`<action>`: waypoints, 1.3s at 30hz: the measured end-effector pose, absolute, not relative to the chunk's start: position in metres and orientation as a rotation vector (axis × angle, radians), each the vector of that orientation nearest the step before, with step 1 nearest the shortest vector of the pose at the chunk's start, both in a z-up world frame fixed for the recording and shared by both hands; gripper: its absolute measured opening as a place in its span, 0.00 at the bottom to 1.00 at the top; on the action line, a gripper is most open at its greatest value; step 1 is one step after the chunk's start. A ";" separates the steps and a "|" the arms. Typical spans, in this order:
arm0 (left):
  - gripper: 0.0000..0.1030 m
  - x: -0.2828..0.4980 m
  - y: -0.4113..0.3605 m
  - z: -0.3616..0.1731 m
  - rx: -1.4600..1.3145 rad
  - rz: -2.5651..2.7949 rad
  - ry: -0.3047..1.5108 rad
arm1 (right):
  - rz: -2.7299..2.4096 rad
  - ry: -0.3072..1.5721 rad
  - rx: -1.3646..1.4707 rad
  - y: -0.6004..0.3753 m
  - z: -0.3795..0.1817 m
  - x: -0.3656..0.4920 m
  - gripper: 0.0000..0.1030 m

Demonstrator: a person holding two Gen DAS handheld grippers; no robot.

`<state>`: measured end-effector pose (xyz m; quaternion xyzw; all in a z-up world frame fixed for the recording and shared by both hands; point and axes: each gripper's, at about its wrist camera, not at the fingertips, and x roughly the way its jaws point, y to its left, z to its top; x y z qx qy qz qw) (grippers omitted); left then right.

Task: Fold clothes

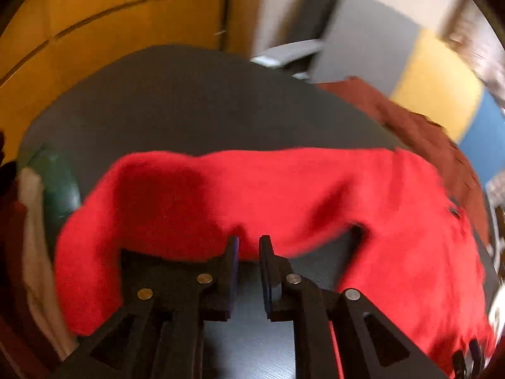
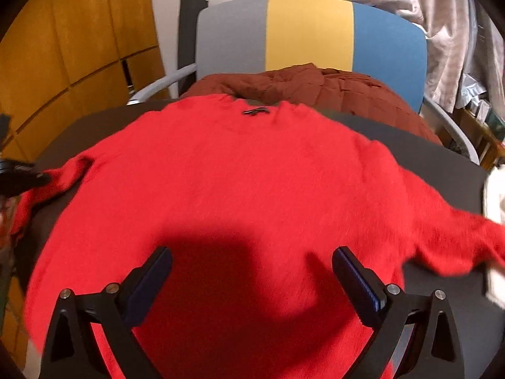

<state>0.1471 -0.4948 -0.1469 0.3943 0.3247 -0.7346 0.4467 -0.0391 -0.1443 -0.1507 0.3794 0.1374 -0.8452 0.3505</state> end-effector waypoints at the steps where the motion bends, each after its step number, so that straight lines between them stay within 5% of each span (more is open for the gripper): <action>1: 0.12 0.151 -0.506 -0.154 0.979 -1.756 0.828 | -2.196 0.362 0.988 -0.147 -0.154 -0.042 0.99; 17: 0.12 0.119 -0.607 -0.170 1.003 -1.408 0.730 | -2.166 0.344 1.071 -0.148 -0.179 -0.077 1.00; 25: 0.12 0.059 -0.474 -0.128 0.978 -1.944 0.535 | -2.154 0.331 1.068 -0.144 -0.180 -0.077 1.00; 30: 0.13 0.008 -0.382 -0.151 1.144 -2.179 0.460 | -2.147 0.330 1.070 -0.140 -0.178 -0.076 1.00; 39: 0.15 0.048 -0.318 -0.170 1.096 -2.217 0.252 | -2.130 0.327 1.074 -0.118 -0.174 -0.045 1.00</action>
